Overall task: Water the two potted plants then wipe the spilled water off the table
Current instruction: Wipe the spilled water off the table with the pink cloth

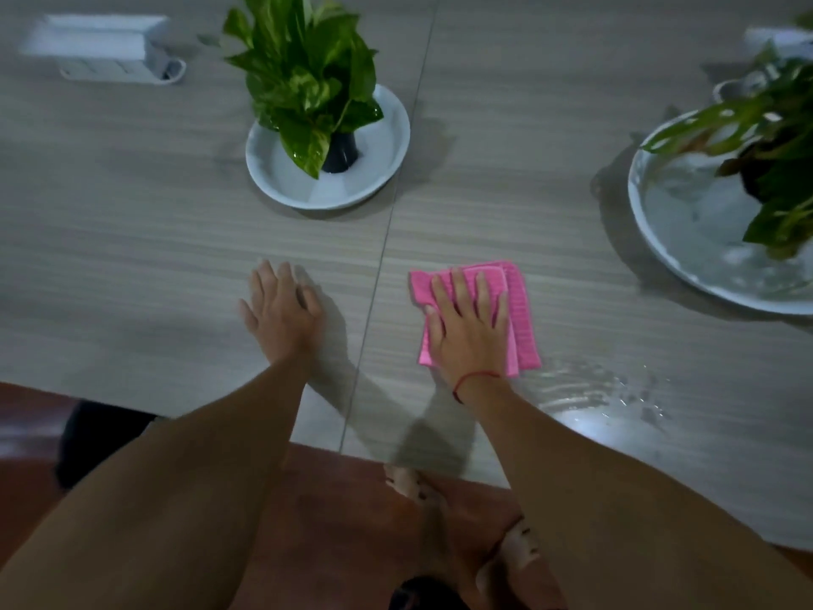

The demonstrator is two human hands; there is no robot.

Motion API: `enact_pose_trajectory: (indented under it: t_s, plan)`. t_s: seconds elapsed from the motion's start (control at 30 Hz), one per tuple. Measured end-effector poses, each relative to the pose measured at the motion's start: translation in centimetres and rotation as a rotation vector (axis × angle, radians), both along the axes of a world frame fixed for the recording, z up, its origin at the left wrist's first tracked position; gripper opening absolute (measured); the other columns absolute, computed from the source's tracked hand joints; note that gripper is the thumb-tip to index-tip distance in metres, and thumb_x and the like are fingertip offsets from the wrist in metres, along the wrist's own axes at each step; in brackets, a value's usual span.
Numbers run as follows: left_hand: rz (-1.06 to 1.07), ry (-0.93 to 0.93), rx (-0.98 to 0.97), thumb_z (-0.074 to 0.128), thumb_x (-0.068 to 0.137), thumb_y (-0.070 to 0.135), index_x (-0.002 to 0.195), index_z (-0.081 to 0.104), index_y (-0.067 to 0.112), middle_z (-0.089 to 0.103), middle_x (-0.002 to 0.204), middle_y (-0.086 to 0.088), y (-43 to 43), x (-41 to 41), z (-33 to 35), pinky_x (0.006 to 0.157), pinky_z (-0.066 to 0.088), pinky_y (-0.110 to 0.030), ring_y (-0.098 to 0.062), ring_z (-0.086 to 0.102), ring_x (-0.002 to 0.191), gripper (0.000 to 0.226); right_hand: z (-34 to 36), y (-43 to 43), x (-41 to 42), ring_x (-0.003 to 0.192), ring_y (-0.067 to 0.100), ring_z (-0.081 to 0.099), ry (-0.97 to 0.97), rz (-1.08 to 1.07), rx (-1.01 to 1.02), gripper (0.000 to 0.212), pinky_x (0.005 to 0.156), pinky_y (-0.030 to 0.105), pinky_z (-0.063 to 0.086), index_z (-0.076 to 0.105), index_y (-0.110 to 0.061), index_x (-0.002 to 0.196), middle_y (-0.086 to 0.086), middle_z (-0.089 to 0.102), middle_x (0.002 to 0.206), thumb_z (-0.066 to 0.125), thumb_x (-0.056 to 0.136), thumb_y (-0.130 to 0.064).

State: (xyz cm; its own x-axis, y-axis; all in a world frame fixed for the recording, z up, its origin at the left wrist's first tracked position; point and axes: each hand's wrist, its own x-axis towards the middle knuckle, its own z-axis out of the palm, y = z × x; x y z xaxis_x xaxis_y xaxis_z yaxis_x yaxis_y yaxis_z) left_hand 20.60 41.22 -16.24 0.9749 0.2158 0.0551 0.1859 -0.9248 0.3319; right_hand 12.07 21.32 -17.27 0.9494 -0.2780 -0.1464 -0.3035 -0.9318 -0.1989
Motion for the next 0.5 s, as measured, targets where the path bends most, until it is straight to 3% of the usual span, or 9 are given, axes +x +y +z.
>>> enact_pose_trajectory:
  t_s: [0.13, 0.23, 0.5]
  plan:
    - [-0.004, 0.096, -0.001, 0.038, 0.101, 0.030, 0.151, 0.036, 0.021, 0.023, 0.163, -0.006, 1.4, 4.1, -0.9, 0.121, 0.002, -0.054, -0.025, 0.011, 0.153, 0.051, -0.1, 1.4, 5.9, 0.146, 0.031, -0.007, -0.002, -0.109, 0.014, 0.053, 0.115, 0.055, -0.008, 0.004, -0.035, 0.150, -0.004, 0.002, 0.160, 0.016, 0.100, -0.049]
    - [0.007, 0.056, 0.003, 0.032, 0.101, 0.034, 0.153, 0.033, 0.025, 0.023, 0.163, -0.004, 1.2, 4.1, -1.9, 0.120, 0.000, -0.052, -0.024, 0.011, 0.153, 0.053, -0.3, 3.4, 10.3, 0.145, 0.033, -0.008, -0.008, -0.093, 0.002, 0.055, 0.114, 0.056, -0.011, -0.001, -0.034, 0.150, -0.001, -0.001, 0.160, 0.010, 0.099, -0.050]
    - [0.004, 0.079, -0.011, 0.026, 0.100, 0.036, 0.155, 0.027, 0.028, 0.018, 0.164, -0.001, 1.2, 4.5, -1.7, 0.121, -0.003, -0.049, -0.021, 0.007, 0.154, 0.055, 0.2, 9.4, 11.8, 0.146, 0.028, -0.005, -0.018, 0.211, 0.035, 0.053, 0.116, 0.050, -0.011, 0.007, -0.029, 0.151, -0.001, 0.003, 0.160, 0.018, 0.101, -0.043]
